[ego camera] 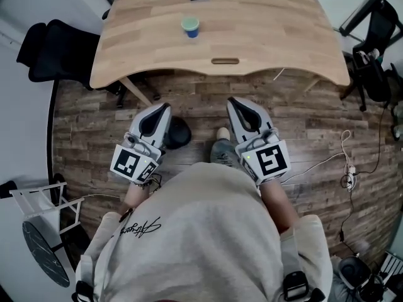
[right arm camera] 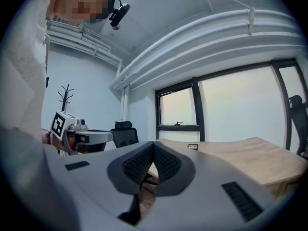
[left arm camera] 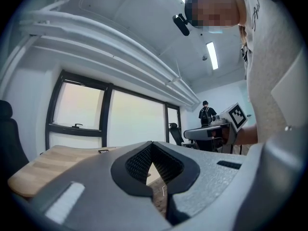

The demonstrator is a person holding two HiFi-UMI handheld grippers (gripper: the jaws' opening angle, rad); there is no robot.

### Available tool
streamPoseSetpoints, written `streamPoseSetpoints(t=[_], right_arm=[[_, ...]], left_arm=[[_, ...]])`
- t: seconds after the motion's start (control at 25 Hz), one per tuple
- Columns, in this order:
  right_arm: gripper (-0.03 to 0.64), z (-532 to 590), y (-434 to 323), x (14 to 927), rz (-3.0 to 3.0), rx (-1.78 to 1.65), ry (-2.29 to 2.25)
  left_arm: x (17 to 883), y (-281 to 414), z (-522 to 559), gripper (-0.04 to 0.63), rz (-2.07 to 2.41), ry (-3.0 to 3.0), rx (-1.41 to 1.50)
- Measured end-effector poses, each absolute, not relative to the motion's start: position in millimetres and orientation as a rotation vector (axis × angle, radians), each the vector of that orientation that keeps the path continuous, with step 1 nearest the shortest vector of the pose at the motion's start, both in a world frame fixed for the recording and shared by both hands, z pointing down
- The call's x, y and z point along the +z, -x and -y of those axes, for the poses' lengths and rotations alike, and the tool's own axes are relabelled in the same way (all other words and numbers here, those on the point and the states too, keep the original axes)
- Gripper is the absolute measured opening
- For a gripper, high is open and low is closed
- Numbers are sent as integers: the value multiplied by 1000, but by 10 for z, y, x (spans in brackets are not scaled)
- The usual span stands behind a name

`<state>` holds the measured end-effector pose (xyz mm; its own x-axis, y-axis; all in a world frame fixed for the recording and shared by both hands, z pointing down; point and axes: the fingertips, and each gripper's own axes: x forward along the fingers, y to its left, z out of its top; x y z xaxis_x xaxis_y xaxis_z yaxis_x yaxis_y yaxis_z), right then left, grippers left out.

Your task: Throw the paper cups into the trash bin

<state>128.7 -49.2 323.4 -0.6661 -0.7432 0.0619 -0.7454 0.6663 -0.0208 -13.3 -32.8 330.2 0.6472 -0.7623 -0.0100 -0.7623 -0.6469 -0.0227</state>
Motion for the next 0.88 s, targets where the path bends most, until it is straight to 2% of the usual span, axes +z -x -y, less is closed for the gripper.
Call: streamPoseSetpoints(t=[0.88], right_arm=[[8, 2116, -1304, 3204, 2868, 64, -1152]], left_arm=[[3254, 63, 1792, 2, -1413, 2794, -21]])
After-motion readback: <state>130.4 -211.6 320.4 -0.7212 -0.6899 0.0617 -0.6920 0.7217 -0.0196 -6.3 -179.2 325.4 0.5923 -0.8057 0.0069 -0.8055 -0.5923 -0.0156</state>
